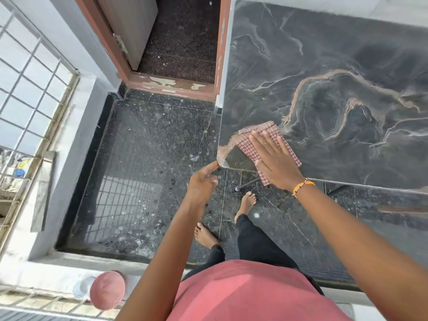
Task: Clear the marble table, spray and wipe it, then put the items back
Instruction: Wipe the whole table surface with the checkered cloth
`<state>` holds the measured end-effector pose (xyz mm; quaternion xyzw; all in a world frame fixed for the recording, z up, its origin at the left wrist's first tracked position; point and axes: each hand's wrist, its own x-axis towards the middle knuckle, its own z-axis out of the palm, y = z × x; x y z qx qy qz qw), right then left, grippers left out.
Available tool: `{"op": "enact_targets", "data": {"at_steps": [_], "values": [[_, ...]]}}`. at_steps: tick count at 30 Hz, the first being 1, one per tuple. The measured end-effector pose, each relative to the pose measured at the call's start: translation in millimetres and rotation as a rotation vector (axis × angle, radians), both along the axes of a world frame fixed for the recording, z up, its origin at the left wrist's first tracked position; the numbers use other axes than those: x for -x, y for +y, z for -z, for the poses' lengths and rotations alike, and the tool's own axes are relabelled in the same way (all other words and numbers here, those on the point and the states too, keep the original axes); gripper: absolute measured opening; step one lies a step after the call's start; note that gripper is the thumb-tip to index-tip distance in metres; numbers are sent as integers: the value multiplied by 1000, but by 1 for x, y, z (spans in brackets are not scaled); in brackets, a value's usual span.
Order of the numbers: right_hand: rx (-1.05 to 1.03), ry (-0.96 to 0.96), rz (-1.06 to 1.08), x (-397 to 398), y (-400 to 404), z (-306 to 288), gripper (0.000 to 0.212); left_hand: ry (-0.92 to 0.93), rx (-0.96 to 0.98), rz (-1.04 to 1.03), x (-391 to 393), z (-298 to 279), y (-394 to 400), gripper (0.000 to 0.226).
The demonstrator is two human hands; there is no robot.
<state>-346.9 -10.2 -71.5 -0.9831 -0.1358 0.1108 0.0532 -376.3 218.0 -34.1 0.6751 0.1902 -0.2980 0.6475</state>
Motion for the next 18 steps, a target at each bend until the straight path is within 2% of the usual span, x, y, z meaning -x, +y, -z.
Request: {"op": "enact_targets", "data": {"at_steps": [5, 8, 12, 18], "values": [[-43, -32, 409, 30, 6, 0, 65, 4, 36, 18, 2, 0, 3, 62], [-101, -2, 557, 41, 44, -1, 79, 23, 46, 7, 2, 0, 4, 63], [-111, 37, 417, 33, 93, 2, 104, 13, 84, -8, 1, 4, 6, 57], [-59, -32, 194, 18, 116, 5, 96, 33, 139, -109, 4, 21, 4, 55]]}}
